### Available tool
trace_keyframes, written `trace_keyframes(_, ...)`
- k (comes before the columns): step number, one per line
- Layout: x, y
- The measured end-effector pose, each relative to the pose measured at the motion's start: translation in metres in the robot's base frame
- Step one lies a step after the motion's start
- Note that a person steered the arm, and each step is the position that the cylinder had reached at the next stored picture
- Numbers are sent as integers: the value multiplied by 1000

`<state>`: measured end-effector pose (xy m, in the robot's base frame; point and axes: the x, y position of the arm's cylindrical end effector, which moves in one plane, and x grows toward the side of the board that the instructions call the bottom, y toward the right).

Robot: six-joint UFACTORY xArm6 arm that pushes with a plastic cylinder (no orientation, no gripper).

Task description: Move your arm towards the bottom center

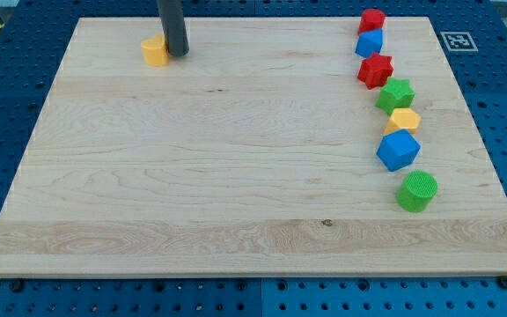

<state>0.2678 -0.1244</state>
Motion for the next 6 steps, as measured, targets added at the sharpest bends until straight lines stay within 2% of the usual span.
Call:
trace_keyframes(1, 1, -23)
trace_keyframes(2, 2, -15)
trace_keyframes(3, 36, 16)
trace_keyframes(5, 180, 58)
trace_keyframes(6, 213, 110)
